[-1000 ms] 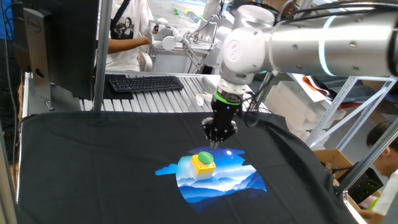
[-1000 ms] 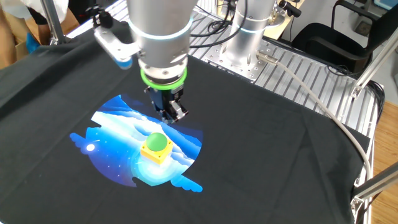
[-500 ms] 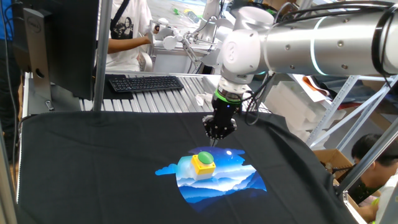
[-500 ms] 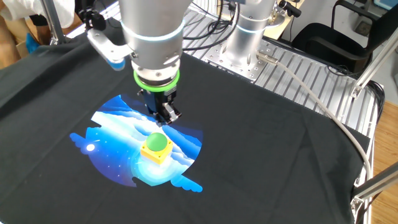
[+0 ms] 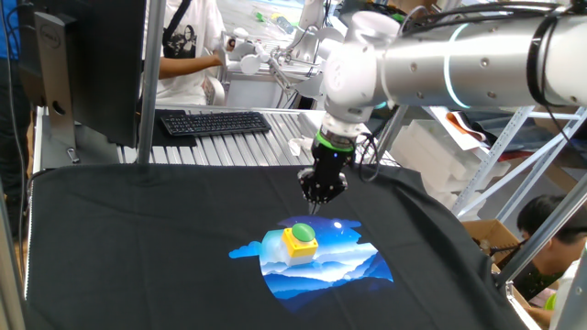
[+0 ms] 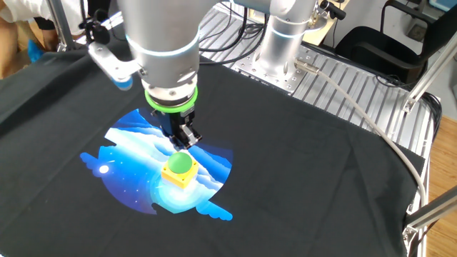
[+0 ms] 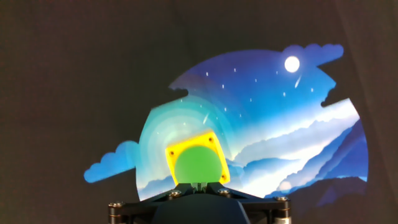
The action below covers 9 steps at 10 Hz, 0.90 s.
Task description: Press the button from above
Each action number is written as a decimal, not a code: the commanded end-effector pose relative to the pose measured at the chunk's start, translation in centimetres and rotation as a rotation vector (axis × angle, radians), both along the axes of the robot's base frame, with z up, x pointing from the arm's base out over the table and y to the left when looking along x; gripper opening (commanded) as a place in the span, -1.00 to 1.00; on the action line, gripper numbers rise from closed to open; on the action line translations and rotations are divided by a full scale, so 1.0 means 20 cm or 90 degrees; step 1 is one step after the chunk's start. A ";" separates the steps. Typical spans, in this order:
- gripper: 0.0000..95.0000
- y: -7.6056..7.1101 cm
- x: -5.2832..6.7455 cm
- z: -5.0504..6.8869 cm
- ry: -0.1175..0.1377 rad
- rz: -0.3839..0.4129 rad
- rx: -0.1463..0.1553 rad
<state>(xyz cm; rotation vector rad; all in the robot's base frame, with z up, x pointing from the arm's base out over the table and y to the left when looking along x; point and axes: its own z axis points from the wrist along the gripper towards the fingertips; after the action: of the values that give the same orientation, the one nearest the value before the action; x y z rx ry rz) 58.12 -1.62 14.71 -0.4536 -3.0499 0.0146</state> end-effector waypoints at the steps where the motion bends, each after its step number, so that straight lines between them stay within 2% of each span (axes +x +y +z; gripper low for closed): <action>1: -1.00 -0.01 0.00 -0.03 0.002 0.000 -0.001; 7: -1.00 -0.02 0.02 -0.13 -0.004 -0.001 0.008; 9: -1.00 -0.02 0.02 -0.12 0.002 -0.003 0.008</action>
<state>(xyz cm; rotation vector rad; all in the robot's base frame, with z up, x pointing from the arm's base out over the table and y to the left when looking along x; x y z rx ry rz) 58.48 -1.98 12.23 -0.4590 -3.0432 -0.0067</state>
